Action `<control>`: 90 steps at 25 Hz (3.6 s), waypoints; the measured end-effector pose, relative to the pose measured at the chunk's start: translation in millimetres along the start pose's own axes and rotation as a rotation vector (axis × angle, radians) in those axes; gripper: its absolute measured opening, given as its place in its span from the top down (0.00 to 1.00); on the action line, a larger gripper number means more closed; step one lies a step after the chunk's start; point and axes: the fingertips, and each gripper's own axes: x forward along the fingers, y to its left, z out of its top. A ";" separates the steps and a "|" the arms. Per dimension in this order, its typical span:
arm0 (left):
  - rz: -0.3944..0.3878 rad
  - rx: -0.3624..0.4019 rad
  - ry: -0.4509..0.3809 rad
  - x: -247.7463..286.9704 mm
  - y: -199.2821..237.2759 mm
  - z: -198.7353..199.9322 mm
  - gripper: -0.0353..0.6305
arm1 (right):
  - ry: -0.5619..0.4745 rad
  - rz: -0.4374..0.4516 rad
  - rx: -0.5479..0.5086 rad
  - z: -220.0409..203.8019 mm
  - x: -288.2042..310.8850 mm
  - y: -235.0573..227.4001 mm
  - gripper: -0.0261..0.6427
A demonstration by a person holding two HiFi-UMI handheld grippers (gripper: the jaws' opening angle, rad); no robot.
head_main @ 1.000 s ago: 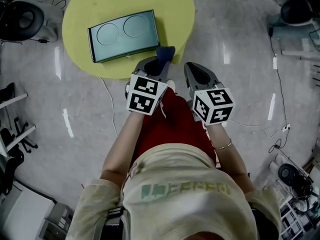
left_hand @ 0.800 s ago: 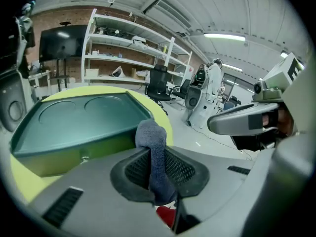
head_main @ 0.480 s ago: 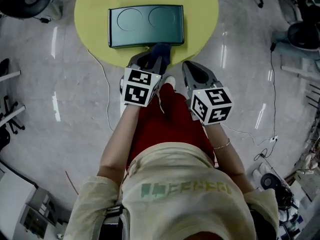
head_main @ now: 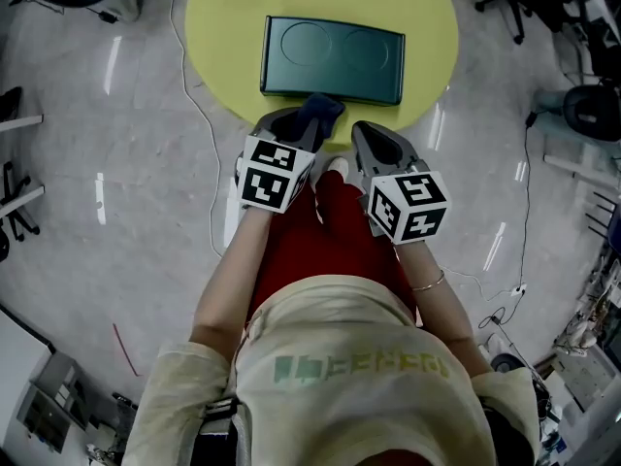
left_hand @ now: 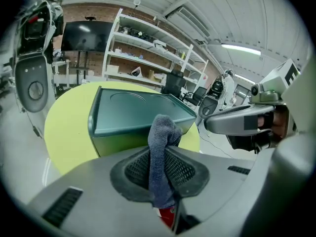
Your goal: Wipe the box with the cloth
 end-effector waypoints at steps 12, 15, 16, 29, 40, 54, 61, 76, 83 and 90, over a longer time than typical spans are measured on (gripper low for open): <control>0.079 -0.056 -0.001 -32.3 66.6 -12.7 0.85 | 0.016 0.030 -0.034 10.6 31.3 38.5 0.90; 0.113 -0.071 -0.006 -39.7 75.7 -15.4 0.85 | 0.014 0.044 -0.046 12.6 31.5 42.4 0.90; 0.127 -0.076 -0.008 -42.1 78.0 -16.4 0.85 | 0.014 0.049 -0.049 12.8 31.2 43.0 0.90; 0.292 -0.117 -0.067 -99.2 100.5 -8.0 0.85 | -0.014 0.171 -0.136 35.4 36.2 71.4 0.90; 0.275 -0.059 -0.179 -93.7 173.8 61.8 0.85 | -0.015 0.125 -0.145 54.2 67.7 89.0 0.90; 0.142 -0.086 -0.197 -16.3 218.1 124.4 0.85 | 0.025 0.010 -0.070 64.2 94.6 58.7 0.90; 0.104 -0.092 -0.189 -14.6 188.4 120.0 0.85 | 0.030 0.019 -0.060 55.3 79.8 54.2 0.90; 0.088 -0.146 -0.179 -38.7 138.1 77.9 0.85 | 0.041 0.081 -0.090 26.0 45.8 57.3 0.90; 0.113 -0.175 -0.177 -50.5 112.5 51.9 0.85 | 0.048 0.109 -0.098 6.3 26.0 53.5 0.90; 0.176 -0.183 -0.163 -62.8 88.1 31.5 0.85 | 0.045 0.136 -0.101 -5.7 7.6 44.7 0.90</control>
